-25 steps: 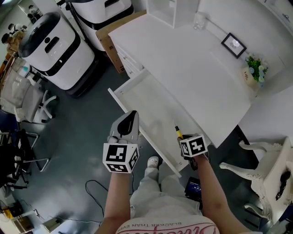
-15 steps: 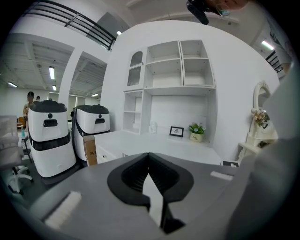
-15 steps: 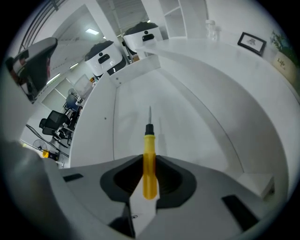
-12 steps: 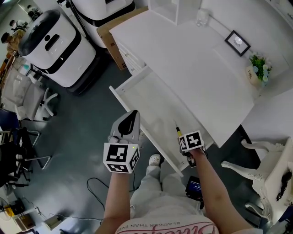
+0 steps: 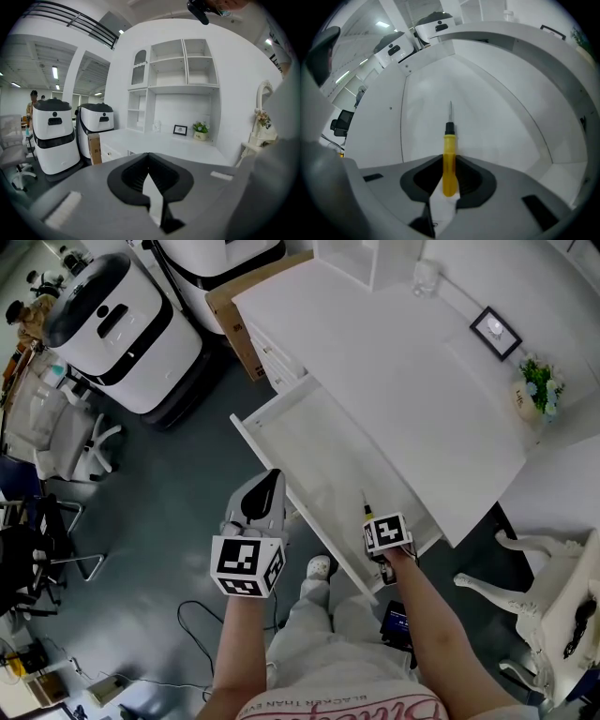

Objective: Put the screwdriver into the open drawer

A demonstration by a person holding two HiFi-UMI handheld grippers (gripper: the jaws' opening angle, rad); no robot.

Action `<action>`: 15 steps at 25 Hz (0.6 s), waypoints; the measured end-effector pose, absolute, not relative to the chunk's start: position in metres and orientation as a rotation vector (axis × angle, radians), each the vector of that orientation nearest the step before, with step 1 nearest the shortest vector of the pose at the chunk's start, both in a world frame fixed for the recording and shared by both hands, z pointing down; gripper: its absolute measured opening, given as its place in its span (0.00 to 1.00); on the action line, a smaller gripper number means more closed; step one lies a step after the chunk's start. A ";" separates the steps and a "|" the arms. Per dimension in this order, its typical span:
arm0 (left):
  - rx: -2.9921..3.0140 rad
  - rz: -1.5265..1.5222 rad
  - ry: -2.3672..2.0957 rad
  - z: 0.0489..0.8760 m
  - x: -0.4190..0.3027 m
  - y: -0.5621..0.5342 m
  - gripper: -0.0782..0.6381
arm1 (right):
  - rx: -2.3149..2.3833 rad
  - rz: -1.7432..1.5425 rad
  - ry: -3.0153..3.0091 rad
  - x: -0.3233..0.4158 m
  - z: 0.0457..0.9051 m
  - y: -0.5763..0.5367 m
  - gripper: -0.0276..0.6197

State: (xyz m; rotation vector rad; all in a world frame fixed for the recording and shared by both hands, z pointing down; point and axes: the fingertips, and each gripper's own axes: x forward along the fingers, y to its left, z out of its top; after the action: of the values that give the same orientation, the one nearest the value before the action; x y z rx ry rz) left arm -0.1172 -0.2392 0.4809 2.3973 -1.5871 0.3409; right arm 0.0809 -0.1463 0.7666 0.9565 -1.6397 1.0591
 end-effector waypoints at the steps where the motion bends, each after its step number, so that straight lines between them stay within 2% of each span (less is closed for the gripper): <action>1: 2.394 0.337 -1.589 0.480 -0.118 -0.239 0.12 | 0.958 1.054 -1.636 0.081 0.767 -0.147 0.18; 7: 2.394 0.320 -1.584 0.479 -0.119 -0.240 0.12 | 0.963 1.076 -1.613 0.080 0.767 -0.147 0.20; 11: 2.406 0.303 -1.578 0.476 -0.119 -0.238 0.12 | 1.001 1.115 -1.662 0.074 0.758 -0.153 0.41; 15: 2.416 0.280 -1.573 0.472 -0.117 -0.239 0.12 | 1.018 1.110 -1.711 0.072 0.746 -0.159 0.50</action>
State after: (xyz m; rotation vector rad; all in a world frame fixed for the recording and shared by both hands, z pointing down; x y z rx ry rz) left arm -0.1174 -0.2392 0.4717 2.4163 -1.5729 0.2805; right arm 0.0724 -0.1586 0.7462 1.0176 -1.7108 1.1100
